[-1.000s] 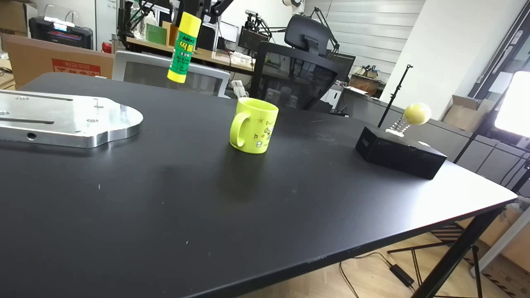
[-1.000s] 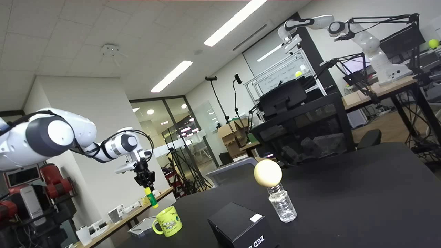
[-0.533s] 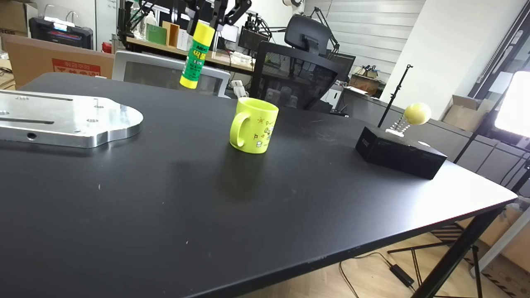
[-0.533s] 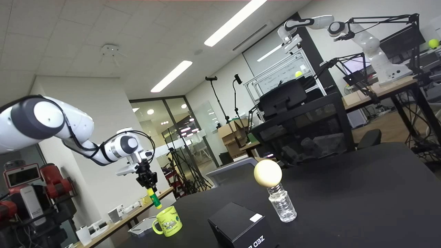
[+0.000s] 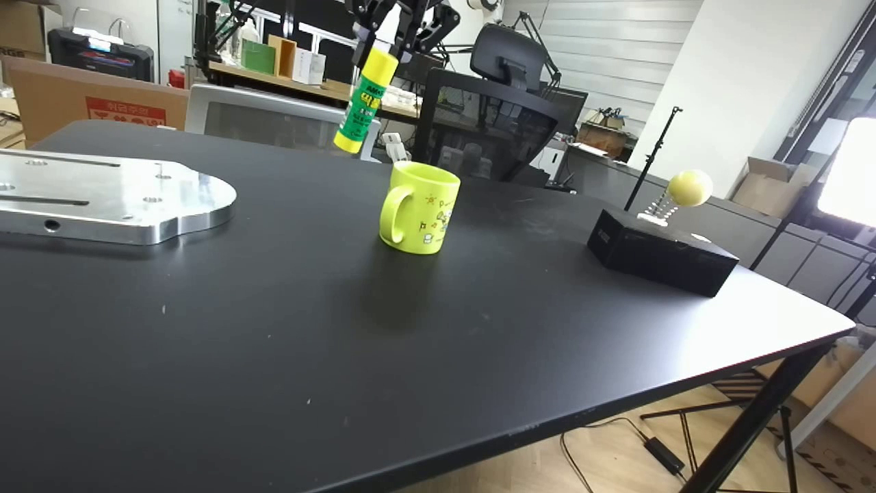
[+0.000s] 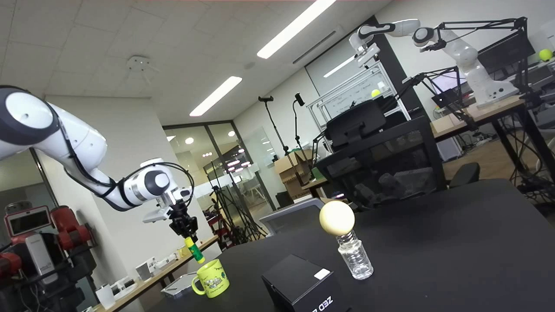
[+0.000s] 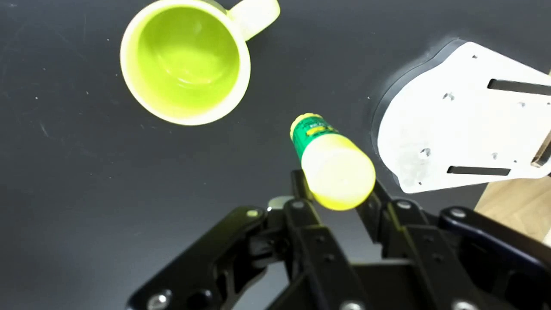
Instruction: Remove the glue from the mug, put the glue in the mug, remove the glue from the mug and put it on top of the black box
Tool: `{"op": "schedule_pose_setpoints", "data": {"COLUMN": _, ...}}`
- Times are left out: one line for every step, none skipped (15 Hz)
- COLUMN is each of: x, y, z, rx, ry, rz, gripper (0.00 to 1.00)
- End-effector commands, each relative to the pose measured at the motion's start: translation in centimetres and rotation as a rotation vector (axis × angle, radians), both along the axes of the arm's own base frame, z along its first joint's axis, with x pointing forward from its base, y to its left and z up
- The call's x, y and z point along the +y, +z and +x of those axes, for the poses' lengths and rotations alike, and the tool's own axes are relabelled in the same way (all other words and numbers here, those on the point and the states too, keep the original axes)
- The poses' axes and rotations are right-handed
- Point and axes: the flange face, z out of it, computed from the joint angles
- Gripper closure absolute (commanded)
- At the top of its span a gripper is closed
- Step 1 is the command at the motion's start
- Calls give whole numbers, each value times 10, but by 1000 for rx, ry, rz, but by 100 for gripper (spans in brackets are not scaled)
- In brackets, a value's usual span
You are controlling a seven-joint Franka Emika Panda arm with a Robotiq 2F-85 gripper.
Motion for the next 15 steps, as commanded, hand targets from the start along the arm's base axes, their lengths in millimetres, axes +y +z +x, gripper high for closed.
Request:
{"op": "schedule_pose_setpoints", "data": {"x": -21, "y": 20, "z": -51, "rx": 29, "ry": 16, "rz": -17, "gripper": 92}}
{"op": "schedule_pose_setpoints", "data": {"x": -27, "y": 21, "z": -63, "rx": 48, "ry": 18, "rz": -32, "gripper": 92}}
{"op": "schedule_pose_setpoints", "data": {"x": -33, "y": 23, "z": -71, "rx": 62, "ry": 8, "rz": -49, "gripper": 92}}
{"op": "schedule_pose_setpoints", "data": {"x": -40, "y": 26, "z": -79, "rx": 64, "ry": 1, "rz": -64, "gripper": 92}}
{"op": "schedule_pose_setpoints", "data": {"x": -49, "y": 29, "z": -84, "rx": 58, "ry": -21, "rz": -88, "gripper": 92}}
{"op": "schedule_pose_setpoints", "data": {"x": -57, "y": 33, "z": -88, "rx": 53, "ry": -35, "rz": -107, "gripper": 92}}
{"op": "schedule_pose_setpoints", "data": {"x": -66, "y": 36, "z": -90, "rx": 48, "ry": -49, "rz": -126, "gripper": 92}}
{"op": "schedule_pose_setpoints", "data": {"x": -73, "y": 40, "z": -91, "rx": 41, "ry": -57, "rz": -141, "gripper": 92}}
{"op": "schedule_pose_setpoints", "data": {"x": -81, "y": 43, "z": -91, "rx": 33, "ry": -65, "rz": -157, "gripper": 92}}
{"op": "schedule_pose_setpoints", "data": {"x": -87, "y": 46, "z": -91, "rx": 30, "ry": -69, "rz": -169, "gripper": 92}}
{"op": "schedule_pose_setpoints", "data": {"x": -94, "y": 47, "z": -90, "rx": 28, "ry": -73, "rz": -180, "gripper": 92}}
{"op": "schedule_pose_setpoints", "data": {"x": -99, "y": 48, "z": -89, "rx": 30, "ry": -69, "rz": -184, "gripper": 92}}
{"op": "schedule_pose_setpoints", "data": {"x": -104, "y": 49, "z": -87, "rx": 31, "ry": -71, "rz": -193, "gripper": 92}}
{"op": "schedule_pose_setpoints", "data": {"x": -107, "y": 49, "z": -85, "rx": 34, "ry": -70, "rz": -195, "gripper": 92}}
{"op": "schedule_pose_setpoints", "data": {"x": -111, "y": 49, "z": -82, "rx": 37, "ry": -73, "rz": -200, "gripper": 92}}
